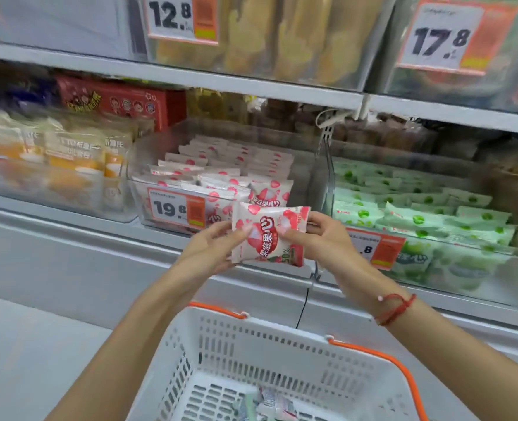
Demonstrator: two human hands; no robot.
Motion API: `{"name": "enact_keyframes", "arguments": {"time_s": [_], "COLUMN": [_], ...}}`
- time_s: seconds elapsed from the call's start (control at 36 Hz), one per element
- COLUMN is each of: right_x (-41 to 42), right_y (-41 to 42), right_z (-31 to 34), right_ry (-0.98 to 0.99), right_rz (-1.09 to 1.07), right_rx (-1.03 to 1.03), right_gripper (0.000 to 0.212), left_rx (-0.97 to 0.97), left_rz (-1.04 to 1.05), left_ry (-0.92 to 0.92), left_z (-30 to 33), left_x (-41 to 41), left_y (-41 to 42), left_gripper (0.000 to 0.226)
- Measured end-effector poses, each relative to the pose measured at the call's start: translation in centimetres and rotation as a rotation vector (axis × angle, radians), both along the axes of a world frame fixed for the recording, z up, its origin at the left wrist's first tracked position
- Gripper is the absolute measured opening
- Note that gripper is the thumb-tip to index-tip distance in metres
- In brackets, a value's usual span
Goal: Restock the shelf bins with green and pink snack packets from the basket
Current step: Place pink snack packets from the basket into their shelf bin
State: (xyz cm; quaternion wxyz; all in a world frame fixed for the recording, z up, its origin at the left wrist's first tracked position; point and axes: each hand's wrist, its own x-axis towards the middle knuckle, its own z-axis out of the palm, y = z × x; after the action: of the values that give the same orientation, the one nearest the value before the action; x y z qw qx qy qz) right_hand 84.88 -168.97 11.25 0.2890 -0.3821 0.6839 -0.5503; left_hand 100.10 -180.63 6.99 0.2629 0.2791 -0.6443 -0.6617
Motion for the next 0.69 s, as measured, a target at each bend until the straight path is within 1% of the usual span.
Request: {"name": "enact_keyframes", "arguments": {"time_s": [0.03, 0.06, 0.08, 0.11, 0.17, 0.19, 0.25, 0.28, 0.33, 0.36, 0.42, 0.47, 0.5, 0.56, 0.58, 0.64, 0.69], "right_x": [0.1, 0.3, 0.3, 0.1, -0.3, -0.5, -0.9, -1.0, -1.4, -1.7, -1.9, -1.9, -2.0, -2.2, -2.5, -2.8, -3.0], "right_y": [-0.1, -0.1, -0.1, -0.2, -0.6, -1.0, -1.9, -2.4, -3.5, -4.0, -4.9, -5.7, -6.0, -6.5, -6.7, -7.3, -8.0], "right_z": [0.3, 0.7, 1.0, 1.5, 2.7, 3.5, 4.9, 5.6, 6.6, 6.9, 7.4, 7.6, 7.7, 7.7, 7.5, 7.0, 6.2], "right_ry": [-0.011, 0.011, 0.099, 0.245, 0.545, 0.658, 0.828, 0.888, 0.942, 0.94, 0.906, 0.873, 0.867, 0.888, 0.909, 0.94, 0.959], "right_rz": [-0.004, -0.003, -0.019, -0.051, -0.104, -0.113, -0.104, -0.098, -0.13, -0.152, -0.184, -0.213, -0.234, -0.276, -0.287, -0.265, -0.194], "right_rx": [-0.021, -0.038, -0.054, -0.082, -0.17, -0.192, -0.166, -0.136, -0.069, -0.049, -0.018, 0.004, 0.008, 0.006, 0.016, 0.093, 0.264], "right_gripper": [0.024, 0.023, 0.024, 0.028, 0.038, 0.043, 0.047, 0.041, 0.024, 0.021, 0.022, 0.022, 0.022, 0.02, 0.02, 0.035, 0.048], "left_rx": [-0.06, -0.125, -0.186, -0.259, -0.427, -0.513, -0.65, -0.707, -0.792, -0.813, -0.819, -0.779, -0.75, -0.724, -0.728, -0.765, -0.833], "left_rz": [0.02, 0.033, 0.047, 0.055, 0.035, 0.007, -0.043, -0.058, -0.051, -0.038, -0.018, 0.0, 0.006, 0.016, 0.033, 0.058, 0.067], "left_ry": [-0.003, 0.013, 0.029, 0.043, 0.055, 0.04, -0.035, -0.069, -0.12, -0.136, -0.159, -0.181, -0.181, -0.162, -0.159, -0.199, -0.33], "left_z": [0.8, 1.7, 2.6, 3.7, 6.1, 7.4, 9.7, 10.6, 11.8, 12.1, 12.4, 12.2, 12.0, 11.6, 11.4, 10.6, 9.3], "left_x": [0.2, 0.2, 0.2, 0.1, -0.3, -0.6, -1.5, -2.0, -3.0, -3.4, -4.0, -4.6, -4.9, -5.6, -5.9, -6.4, -6.9], "left_y": [-0.1, -0.2, -0.4, -0.7, -1.5, -1.8, -2.4, -2.7, -3.4, -3.9, -5.0, -6.0, -6.3, -6.8, -7.1, -7.8, -8.3], "left_gripper": [0.06, 0.049, 0.038, 0.03, 0.023, 0.019, 0.015, 0.015, 0.019, 0.022, 0.034, 0.047, 0.048, 0.04, 0.034, 0.027, 0.029]}}
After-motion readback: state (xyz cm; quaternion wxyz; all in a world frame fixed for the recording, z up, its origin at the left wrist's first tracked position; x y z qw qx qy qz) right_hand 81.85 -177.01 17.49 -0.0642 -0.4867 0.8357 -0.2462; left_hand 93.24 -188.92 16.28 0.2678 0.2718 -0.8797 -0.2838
